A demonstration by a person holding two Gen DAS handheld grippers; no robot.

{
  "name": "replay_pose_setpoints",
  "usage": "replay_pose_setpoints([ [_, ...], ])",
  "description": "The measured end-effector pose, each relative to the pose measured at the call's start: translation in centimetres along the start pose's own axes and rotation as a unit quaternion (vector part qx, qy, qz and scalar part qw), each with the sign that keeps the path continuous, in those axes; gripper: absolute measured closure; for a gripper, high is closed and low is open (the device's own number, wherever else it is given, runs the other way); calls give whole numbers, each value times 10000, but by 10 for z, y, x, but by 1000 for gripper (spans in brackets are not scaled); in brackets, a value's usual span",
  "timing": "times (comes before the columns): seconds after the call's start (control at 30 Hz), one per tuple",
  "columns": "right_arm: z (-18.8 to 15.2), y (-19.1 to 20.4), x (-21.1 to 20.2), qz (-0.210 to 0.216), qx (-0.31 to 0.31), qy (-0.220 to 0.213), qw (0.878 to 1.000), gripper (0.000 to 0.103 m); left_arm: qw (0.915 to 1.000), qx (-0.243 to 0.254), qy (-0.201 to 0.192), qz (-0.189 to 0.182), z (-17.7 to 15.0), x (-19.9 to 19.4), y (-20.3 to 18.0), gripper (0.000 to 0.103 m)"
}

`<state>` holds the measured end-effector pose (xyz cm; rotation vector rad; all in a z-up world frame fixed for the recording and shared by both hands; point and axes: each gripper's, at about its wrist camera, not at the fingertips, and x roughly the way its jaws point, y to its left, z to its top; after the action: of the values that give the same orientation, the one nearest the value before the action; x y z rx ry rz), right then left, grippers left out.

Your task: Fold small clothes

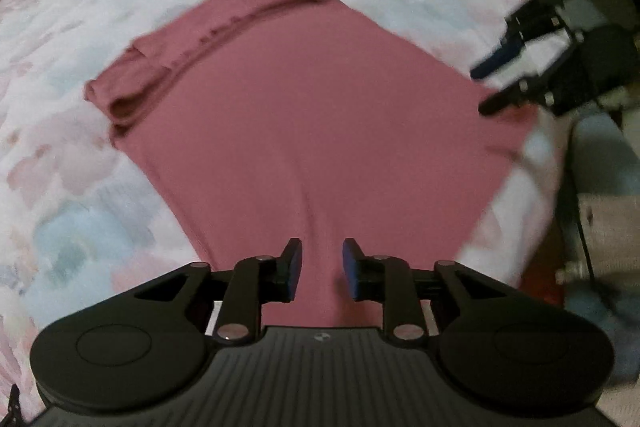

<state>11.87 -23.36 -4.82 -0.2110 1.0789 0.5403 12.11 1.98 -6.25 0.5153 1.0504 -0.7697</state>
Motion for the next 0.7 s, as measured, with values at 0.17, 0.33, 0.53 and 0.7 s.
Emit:
replay_pose_setpoints([
  [0.17,-33,11,-5,64,-10,108,9999,59,9985,379,335,-199,-32,6,-17,65],
  [0.33,-54,15,-10,-82,-286,176,9994,49,9965,661,475,-212,-54,10,-26,48],
  [0.53,-67,11,-7,-65,-557,384,9977,40,9923,993,734,-120,-76,20,-34,40],
  [0.7,-73,15,0,-159,-988,528,9936,40,9903,1183,723,-40,-88,28,-36,40],
])
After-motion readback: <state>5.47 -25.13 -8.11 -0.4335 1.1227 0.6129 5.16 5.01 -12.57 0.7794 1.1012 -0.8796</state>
